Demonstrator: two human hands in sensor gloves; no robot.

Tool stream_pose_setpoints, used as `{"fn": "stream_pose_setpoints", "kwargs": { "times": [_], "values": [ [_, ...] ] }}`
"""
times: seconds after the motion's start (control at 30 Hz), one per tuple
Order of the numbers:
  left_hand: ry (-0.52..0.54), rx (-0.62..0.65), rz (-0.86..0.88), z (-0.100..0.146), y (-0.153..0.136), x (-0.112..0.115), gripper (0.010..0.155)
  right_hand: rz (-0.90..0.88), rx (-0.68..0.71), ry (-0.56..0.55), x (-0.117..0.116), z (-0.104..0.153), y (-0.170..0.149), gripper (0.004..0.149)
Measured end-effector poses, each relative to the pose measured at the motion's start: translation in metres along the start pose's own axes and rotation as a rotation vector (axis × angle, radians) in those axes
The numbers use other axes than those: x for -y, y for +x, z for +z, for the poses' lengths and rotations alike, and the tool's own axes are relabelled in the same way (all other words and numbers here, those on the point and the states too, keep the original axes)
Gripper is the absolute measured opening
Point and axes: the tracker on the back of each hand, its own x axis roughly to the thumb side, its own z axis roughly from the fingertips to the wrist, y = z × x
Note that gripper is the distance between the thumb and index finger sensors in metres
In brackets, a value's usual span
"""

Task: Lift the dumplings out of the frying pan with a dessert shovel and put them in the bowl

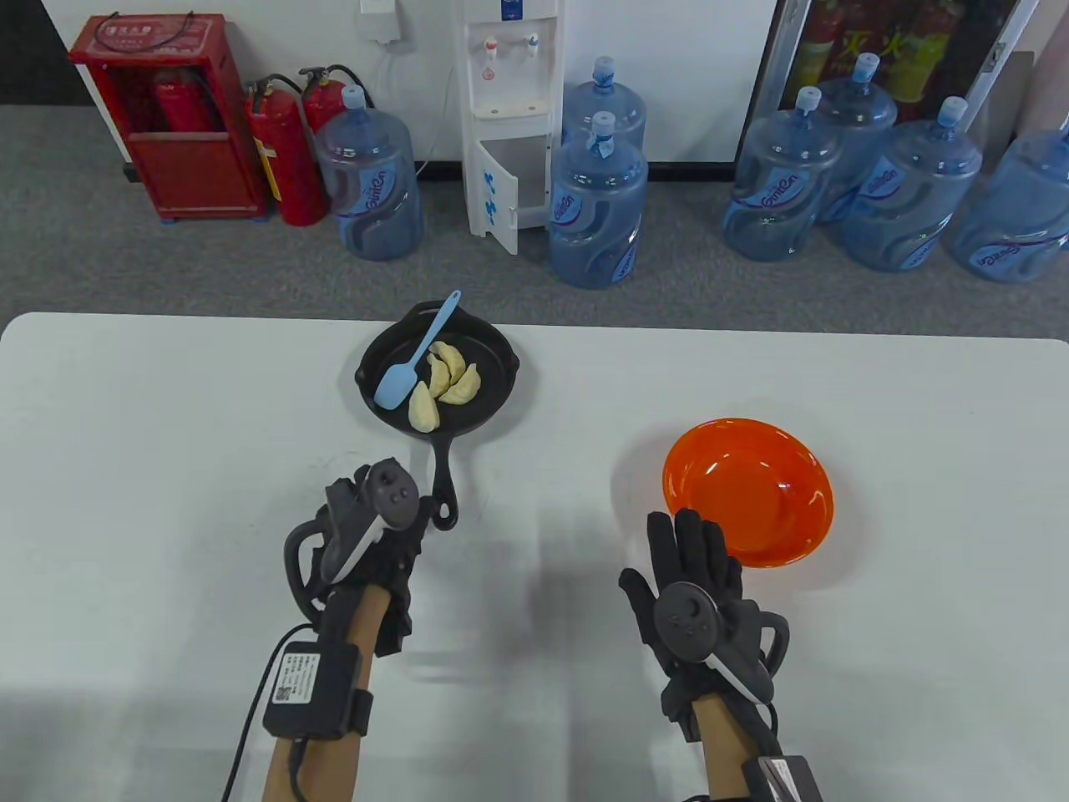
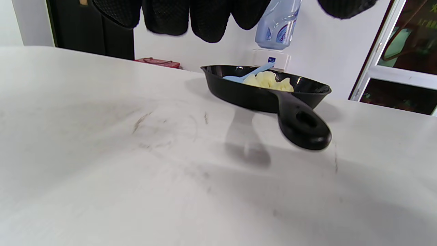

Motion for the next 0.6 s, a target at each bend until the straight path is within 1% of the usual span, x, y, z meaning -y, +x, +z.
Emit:
{"fn": "stream_pose_setpoints", "kwargs": {
  "times": [0.07,0.13,0.27,0.37,0.53,0.6],
  "values": [
    [0.003,-0.017,0.002,-0.011,0.012,-0.004,0.075,0.001,-0.009,-0.001,0.001,-0.001,-0.001,0.074],
    [-0.016,-0.045,0.018,-0.024,0.026,-0.005,0.076,-0.014,-0.015,-0.002,0.002,-0.002,-0.002,0.074],
    [-0.058,-0.110,-0.026,-0.046,0.043,0.001,0.073,-0.017,-0.013,0.001,0.002,-0.002,-0.002,0.074],
    [-0.064,-0.149,-0.027,-0.061,0.048,0.012,0.072,-0.020,-0.012,0.005,0.001,-0.003,-0.001,0.074],
    [-0.085,-0.200,-0.087,-0.078,0.052,0.027,0.072,-0.023,-0.019,0.016,0.000,-0.005,-0.002,0.073],
    [-0.108,-0.217,-0.108,-0.082,0.052,0.031,0.070,-0.030,-0.023,0.023,-0.001,-0.006,-0.003,0.073]
  ]
}}
